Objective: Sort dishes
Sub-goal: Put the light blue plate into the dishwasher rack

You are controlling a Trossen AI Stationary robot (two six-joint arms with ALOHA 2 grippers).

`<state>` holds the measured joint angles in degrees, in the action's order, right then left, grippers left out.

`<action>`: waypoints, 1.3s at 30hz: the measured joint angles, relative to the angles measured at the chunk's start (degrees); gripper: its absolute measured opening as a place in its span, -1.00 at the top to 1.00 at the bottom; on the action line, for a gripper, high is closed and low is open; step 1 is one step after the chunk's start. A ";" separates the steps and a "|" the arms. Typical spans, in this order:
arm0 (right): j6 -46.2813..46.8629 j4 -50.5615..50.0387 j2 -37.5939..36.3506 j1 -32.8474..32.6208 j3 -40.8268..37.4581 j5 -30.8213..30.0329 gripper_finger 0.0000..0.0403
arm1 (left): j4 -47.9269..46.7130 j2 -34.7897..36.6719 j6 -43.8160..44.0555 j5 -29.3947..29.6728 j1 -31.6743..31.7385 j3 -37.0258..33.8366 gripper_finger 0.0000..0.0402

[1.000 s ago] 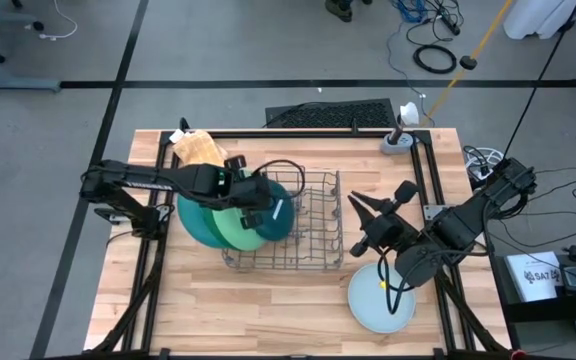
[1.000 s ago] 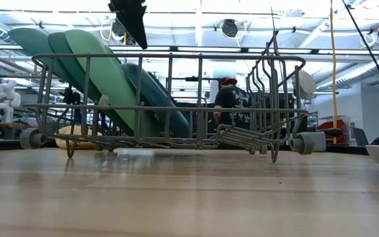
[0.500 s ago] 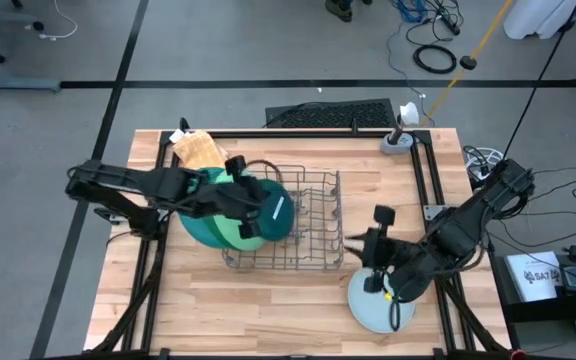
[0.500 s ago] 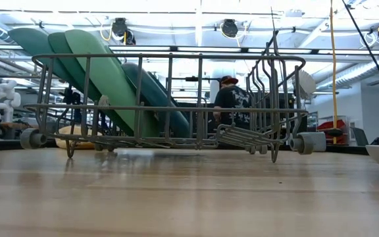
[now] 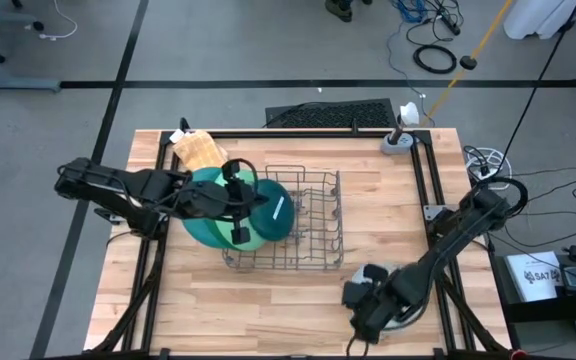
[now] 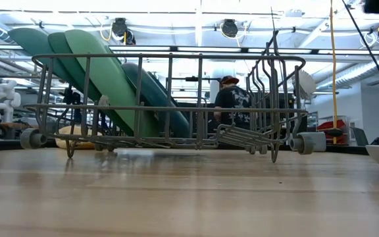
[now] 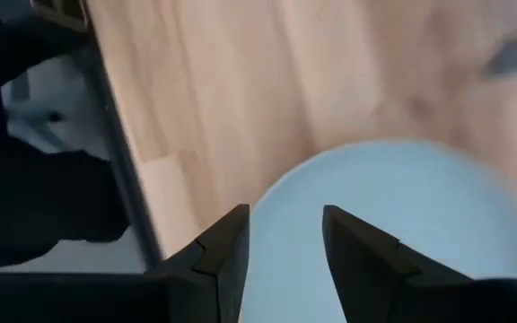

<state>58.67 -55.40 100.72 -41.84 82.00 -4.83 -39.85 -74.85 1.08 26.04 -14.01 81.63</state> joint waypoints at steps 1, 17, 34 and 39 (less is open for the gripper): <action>1.61 0.70 1.06 -0.52 0.00 0.96 0.32 | 1.23 0.02 -0.39 -1.02 0.01 -0.44 0.93; 14.47 3.52 13.80 -4.40 -0.04 5.19 0.32 | 8.48 0.02 -2.90 -7.99 -1.81 -1.30 0.93; 9.97 3.34 15.94 -3.81 1.04 8.62 0.94 | 10.87 0.02 -3.50 -7.56 -3.33 -1.30 0.93; 7.85 2.97 12.69 -4.20 3.51 9.31 0.97 | 11.60 0.02 -6.32 -7.25 -3.33 -1.30 0.93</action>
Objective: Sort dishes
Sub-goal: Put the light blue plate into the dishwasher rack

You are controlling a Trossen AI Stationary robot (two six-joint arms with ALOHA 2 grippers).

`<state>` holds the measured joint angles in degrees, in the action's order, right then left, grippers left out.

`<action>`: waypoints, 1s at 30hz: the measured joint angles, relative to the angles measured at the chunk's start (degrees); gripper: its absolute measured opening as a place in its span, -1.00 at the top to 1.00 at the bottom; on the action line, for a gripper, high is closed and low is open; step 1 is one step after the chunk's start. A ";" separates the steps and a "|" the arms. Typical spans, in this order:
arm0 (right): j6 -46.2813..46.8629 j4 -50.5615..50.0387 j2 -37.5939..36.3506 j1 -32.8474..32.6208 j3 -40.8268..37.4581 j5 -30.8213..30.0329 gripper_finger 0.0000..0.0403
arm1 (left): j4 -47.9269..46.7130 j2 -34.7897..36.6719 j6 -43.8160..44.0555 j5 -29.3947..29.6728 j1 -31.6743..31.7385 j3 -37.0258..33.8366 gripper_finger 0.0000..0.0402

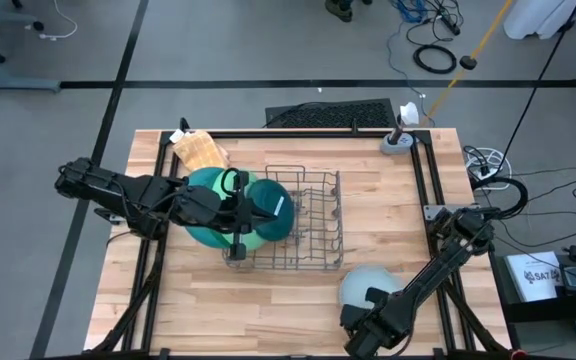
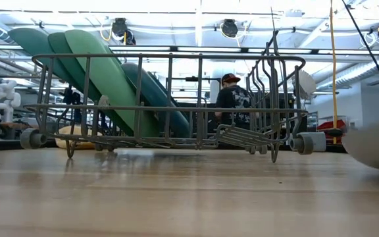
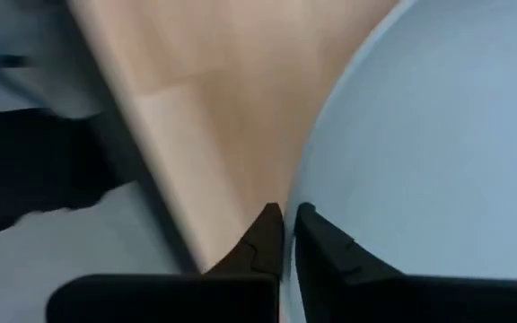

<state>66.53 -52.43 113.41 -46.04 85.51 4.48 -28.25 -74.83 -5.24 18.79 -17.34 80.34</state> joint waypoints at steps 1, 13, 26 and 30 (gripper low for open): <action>-0.47 0.08 -1.08 -0.12 0.69 -0.11 0.98 | 0.19 0.00 -0.72 0.04 0.00 0.00 0.93; -11.16 1.08 -12.03 -1.15 11.79 -6.23 1.00 | 0.86 0.00 -11.48 -0.75 0.00 0.00 0.73; -38.22 2.08 -15.89 4.51 15.96 -16.41 1.00 | -0.63 -0.60 -10.76 -28.76 0.02 0.00 0.28; -43.05 2.94 -16.03 6.57 15.96 -15.61 1.00 | -2.11 -0.85 -9.36 -29.45 0.00 0.02 0.28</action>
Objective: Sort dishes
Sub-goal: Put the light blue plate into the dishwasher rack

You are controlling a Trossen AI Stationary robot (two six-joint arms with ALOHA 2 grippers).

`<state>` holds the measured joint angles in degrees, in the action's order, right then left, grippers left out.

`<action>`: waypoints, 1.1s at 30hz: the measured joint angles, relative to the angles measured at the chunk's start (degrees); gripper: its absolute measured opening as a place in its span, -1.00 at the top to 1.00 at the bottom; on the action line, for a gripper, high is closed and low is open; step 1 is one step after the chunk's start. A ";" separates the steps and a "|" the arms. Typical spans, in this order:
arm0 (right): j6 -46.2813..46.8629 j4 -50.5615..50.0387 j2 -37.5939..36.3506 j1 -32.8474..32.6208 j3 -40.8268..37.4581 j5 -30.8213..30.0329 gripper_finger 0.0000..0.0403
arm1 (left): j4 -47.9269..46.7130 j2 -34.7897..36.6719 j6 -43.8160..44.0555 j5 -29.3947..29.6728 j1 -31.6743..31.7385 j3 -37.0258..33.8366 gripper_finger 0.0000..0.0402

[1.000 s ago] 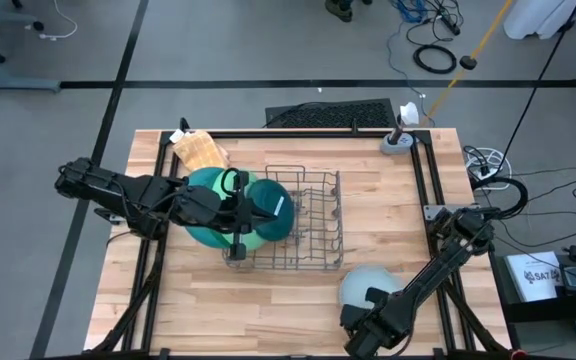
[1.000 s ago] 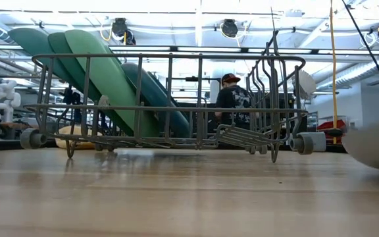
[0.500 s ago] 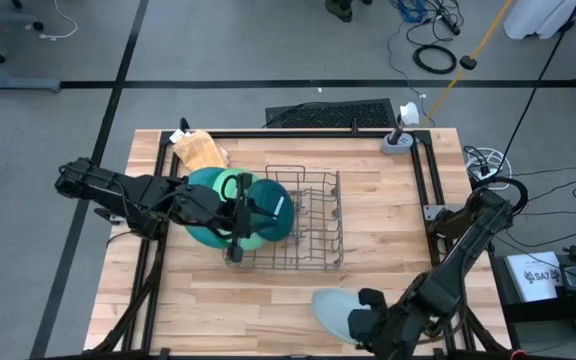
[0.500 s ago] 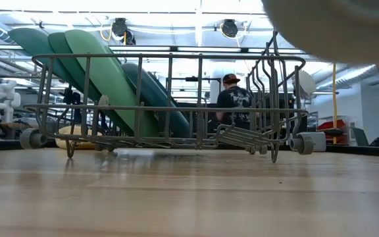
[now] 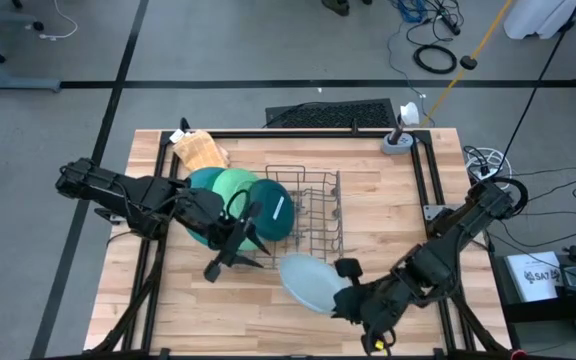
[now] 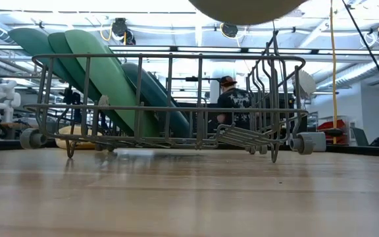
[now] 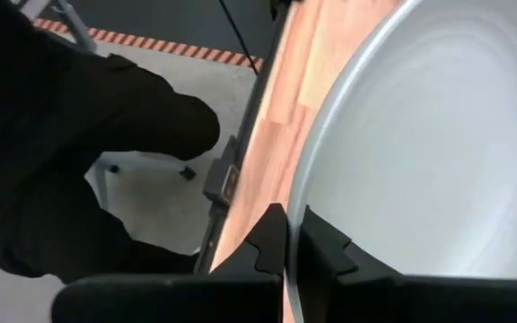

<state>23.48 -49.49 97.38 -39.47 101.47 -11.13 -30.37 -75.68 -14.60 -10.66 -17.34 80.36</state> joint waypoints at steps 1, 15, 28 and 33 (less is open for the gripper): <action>-1.17 0.66 0.00 0.54 0.00 0.81 1.00 | -0.36 -0.28 0.40 -0.18 -0.03 0.00 0.28; -8.13 2.80 0.00 4.66 0.00 3.99 1.00 | -3.08 -6.73 -4.11 -6.30 0.00 0.00 0.28; -9.08 1.92 -0.20 4.67 0.00 3.12 0.98 | -4.26 -8.96 -8.37 -9.89 1.00 -0.02 0.88; -4.31 1.57 -0.33 4.49 0.00 -2.69 0.83 | -4.99 -8.84 -7.59 -9.38 0.85 0.11 0.88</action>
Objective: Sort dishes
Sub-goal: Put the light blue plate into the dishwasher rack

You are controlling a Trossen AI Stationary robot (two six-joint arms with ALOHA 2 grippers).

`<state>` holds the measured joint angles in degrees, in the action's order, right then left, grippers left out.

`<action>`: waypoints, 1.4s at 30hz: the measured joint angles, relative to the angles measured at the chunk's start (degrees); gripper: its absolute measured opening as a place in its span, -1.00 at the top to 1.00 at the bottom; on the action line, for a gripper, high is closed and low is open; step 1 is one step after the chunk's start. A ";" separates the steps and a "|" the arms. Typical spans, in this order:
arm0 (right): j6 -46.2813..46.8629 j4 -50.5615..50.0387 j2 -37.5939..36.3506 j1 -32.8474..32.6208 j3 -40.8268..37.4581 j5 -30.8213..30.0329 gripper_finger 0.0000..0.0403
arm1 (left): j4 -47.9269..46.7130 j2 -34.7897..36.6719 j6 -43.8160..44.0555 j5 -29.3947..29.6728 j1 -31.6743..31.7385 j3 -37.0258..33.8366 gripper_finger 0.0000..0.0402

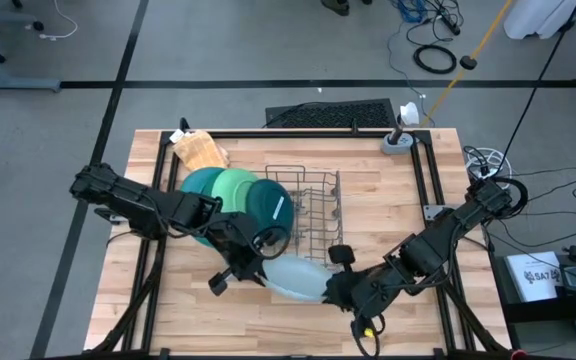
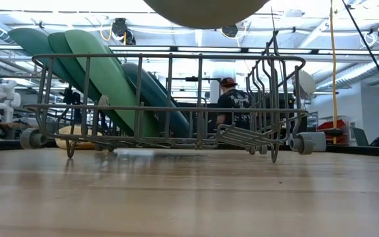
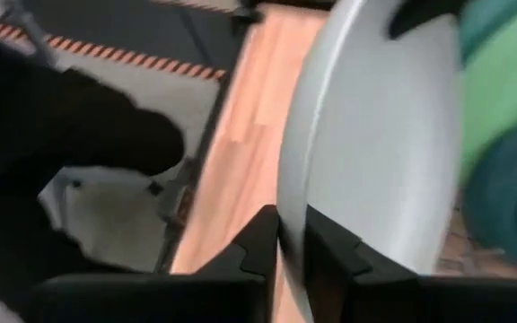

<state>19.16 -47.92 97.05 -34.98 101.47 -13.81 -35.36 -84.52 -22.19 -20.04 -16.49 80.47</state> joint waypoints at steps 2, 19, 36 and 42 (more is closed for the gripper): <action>1.79 0.66 -0.04 0.06 0.02 -3.90 0.70 | -0.40 0.16 0.91 2.47 0.02 0.15 0.89; 4.19 -11.79 -7.66 -5.62 0.04 -47.65 -0.14 | -0.81 0.16 17.97 9.47 4.00 0.17 0.91; 7.47 -12.20 -3.41 -13.88 0.04 -67.96 0.06 | 16.65 1.23 57.75 24.49 12.59 -6.76 0.91; 9.99 -12.23 -0.03 -16.78 0.02 -71.43 0.06 | 30.12 2.68 66.48 25.54 12.63 -14.43 0.91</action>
<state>29.16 -60.15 97.02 -51.76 101.49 -85.24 -5.24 -81.84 44.29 5.50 -3.86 66.04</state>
